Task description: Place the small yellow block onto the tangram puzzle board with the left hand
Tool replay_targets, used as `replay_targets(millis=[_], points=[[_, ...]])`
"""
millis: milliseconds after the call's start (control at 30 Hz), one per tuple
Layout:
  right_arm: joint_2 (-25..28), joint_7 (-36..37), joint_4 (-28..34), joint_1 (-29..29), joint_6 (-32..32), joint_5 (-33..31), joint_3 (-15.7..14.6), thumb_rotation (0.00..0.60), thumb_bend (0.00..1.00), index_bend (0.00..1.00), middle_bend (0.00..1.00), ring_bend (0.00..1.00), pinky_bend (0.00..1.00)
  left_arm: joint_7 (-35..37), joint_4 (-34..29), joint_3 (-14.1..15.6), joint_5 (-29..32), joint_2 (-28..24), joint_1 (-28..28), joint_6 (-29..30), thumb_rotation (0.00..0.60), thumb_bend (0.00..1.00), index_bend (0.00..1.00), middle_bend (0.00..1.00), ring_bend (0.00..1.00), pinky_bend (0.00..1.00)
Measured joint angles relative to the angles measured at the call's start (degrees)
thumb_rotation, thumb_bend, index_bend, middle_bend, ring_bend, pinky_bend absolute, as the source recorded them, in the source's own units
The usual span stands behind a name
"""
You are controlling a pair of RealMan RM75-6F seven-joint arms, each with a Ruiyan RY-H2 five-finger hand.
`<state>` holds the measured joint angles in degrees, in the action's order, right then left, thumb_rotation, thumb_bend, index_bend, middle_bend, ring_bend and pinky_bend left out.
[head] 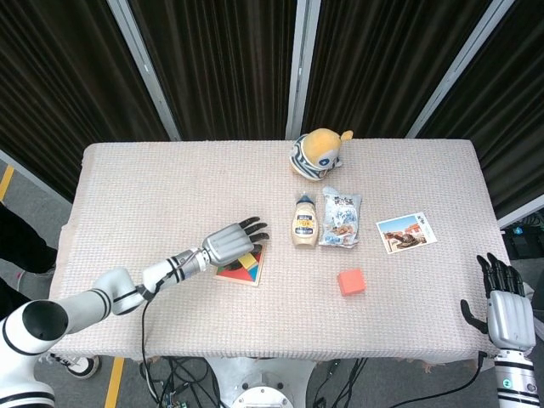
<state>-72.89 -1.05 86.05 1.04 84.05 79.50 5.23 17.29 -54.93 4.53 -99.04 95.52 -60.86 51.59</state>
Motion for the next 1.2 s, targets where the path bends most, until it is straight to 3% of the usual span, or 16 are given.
replay_targets(millis=[500,1000,1200], points=[[0.26,0.05,0.29,0.02,-0.49,-0.30,-0.07,0.600,0.26,0.00,0.00,0.00,0.00,0.20,-0.63,0.79,-0.63,0.12,0.09,1.21,0.600,0.33,0.50,0.15,0.00,0.00],[0.45,-0.35,0.65,0.14,-0.91,-0.61,-0.09,0.600,0.26,0.00,0.00,0.00,0.00,0.09,-0.65,1.34,-1.05,-0.31,0.39,2.37,0.600,0.32,0.20,0.15,0.00,0.00],[0.51,-0.27,0.73,0.13,-0.71,-0.61,0.04,0.600,0.26,0.00,0.00,0.00,0.00,-0.90,-1.96,0.58,-0.14,-1.80,0.68,2.76,0.600,0.32,0.17,0.15,0.00,0.00]])
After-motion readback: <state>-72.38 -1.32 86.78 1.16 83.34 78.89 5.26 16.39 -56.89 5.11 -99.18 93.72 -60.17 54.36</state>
